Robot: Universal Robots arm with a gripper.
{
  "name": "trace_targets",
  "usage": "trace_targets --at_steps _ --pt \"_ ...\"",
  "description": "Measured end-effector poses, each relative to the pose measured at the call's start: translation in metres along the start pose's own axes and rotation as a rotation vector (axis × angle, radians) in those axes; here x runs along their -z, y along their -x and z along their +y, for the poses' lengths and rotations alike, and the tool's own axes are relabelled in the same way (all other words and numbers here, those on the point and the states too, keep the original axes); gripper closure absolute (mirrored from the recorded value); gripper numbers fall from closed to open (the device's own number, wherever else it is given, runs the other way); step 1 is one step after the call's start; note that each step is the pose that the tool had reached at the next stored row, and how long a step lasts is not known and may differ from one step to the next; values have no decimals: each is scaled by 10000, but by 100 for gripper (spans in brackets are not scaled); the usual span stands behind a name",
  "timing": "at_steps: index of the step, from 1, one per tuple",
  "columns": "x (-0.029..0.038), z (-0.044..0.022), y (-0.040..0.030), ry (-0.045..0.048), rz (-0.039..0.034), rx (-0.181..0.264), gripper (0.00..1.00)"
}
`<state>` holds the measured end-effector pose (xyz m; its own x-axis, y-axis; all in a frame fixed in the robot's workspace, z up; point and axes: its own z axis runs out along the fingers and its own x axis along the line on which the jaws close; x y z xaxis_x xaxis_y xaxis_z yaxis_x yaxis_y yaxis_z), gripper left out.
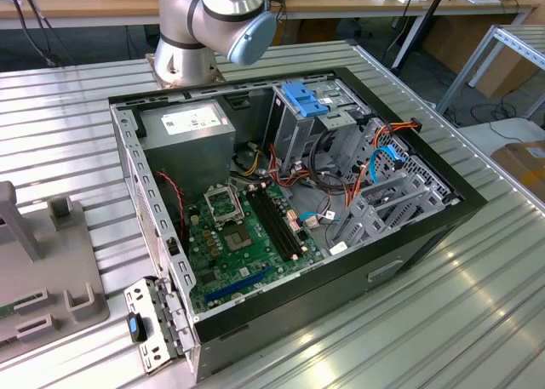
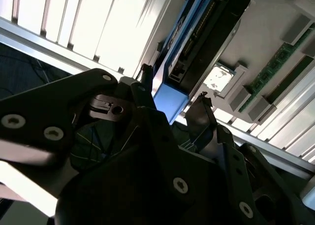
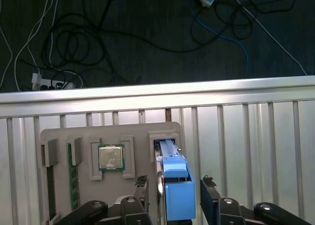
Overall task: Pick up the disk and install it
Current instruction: 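Pick up the disk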
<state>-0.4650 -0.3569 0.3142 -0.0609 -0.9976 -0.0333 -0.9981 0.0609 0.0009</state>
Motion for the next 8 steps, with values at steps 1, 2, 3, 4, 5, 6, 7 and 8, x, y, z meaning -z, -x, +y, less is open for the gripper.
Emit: trace_targets --at_steps 1,2,3,4,5,6,7,8 --pt "-3 -3 0 0 0 1 46" --pt "-6 -5 0 1 0 14 46" --pt "-7 -6 1 5 2 59 46" --pt "-8 -7 1 6 5 89 46" --pt "-8 -7 2 7 9 116 46" --pt "-8 -7 2 6 9 117 46" --pt "-8 -7 3 6 9 119 46" --pt "-8 -8 3 6 9 131 46"
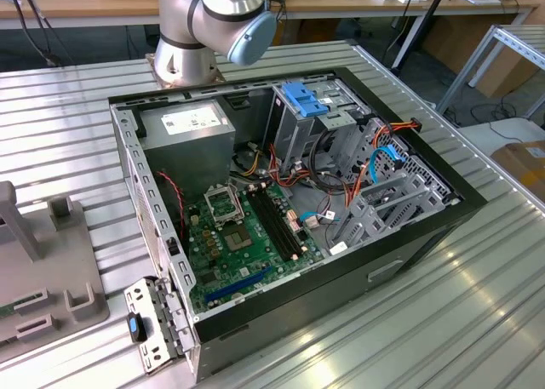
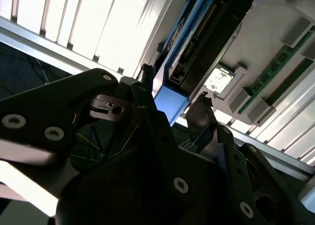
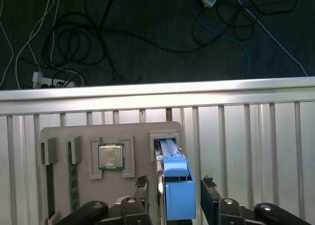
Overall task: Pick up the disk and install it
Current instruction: 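Pick up the disk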
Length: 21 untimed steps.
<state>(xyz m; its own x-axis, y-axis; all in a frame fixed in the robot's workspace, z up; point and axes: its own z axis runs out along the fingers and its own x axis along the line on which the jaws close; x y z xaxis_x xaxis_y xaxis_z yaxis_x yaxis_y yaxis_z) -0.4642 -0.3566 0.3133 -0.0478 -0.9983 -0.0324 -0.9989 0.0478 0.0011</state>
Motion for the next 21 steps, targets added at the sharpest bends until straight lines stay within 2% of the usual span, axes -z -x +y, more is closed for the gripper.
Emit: trace_targets --at_steps 2,21 --pt "0 -5 0 12 0 382 46" --pt "-17 -6 0 13 0 393 46"
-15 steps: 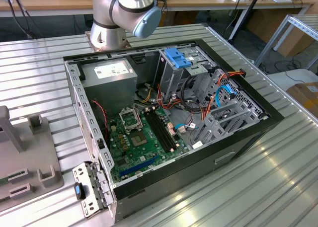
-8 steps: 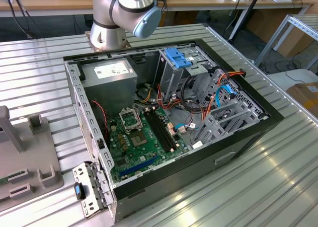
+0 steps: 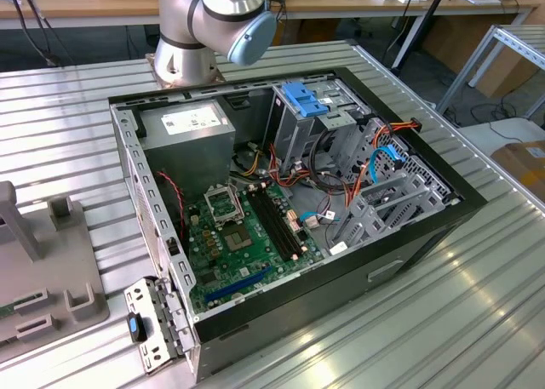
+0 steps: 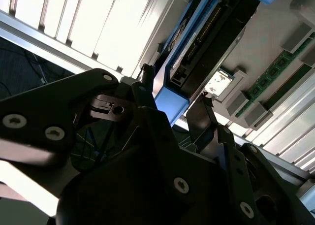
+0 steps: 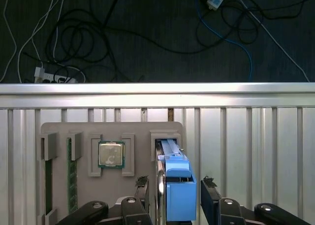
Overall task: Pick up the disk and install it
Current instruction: 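Pick up the disk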
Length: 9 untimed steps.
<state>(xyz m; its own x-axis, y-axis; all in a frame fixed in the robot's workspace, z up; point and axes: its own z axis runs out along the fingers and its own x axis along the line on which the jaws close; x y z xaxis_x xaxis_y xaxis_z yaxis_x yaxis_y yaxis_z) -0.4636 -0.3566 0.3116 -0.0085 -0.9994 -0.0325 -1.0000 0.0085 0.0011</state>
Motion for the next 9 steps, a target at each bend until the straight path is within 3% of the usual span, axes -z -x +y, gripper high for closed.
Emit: trace_targets --at_steps 3,6,9 --pt "0 0 0 0 0 0 47" --pt "-1 0 0 0 1 0 64" --pt "-1 0 0 0 1 0 64"
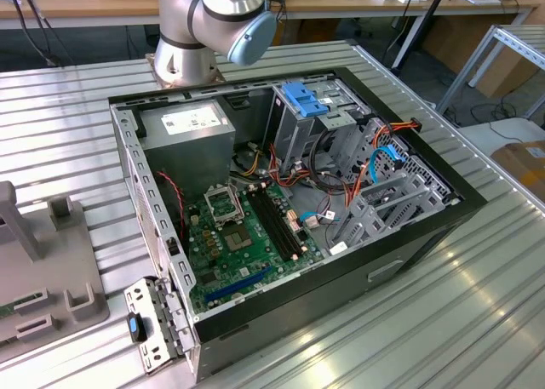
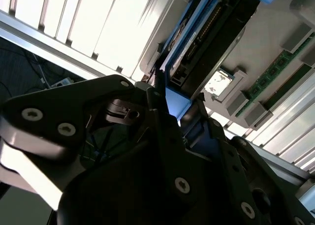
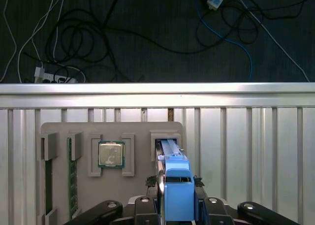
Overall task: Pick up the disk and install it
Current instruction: 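Pick up the disk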
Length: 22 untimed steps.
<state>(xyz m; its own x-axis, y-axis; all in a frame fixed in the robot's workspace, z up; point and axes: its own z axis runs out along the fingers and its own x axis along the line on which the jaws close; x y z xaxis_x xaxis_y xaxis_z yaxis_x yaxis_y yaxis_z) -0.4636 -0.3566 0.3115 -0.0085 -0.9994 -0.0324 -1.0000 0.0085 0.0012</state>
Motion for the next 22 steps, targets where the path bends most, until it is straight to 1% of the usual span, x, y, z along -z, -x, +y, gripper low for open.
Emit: trace_targets --at_steps 13,14,15,17,18,22 --pt "-3 0 0 0 -1 -1 64" --pt "4 0 0 -5 -3 0 64" --pt "29 0 1 0 0 0 64" --pt "52 0 2 -1 -1 0 64" --pt "83 0 3 -1 -1 0 64" --pt "87 0 3 0 -1 0 64"
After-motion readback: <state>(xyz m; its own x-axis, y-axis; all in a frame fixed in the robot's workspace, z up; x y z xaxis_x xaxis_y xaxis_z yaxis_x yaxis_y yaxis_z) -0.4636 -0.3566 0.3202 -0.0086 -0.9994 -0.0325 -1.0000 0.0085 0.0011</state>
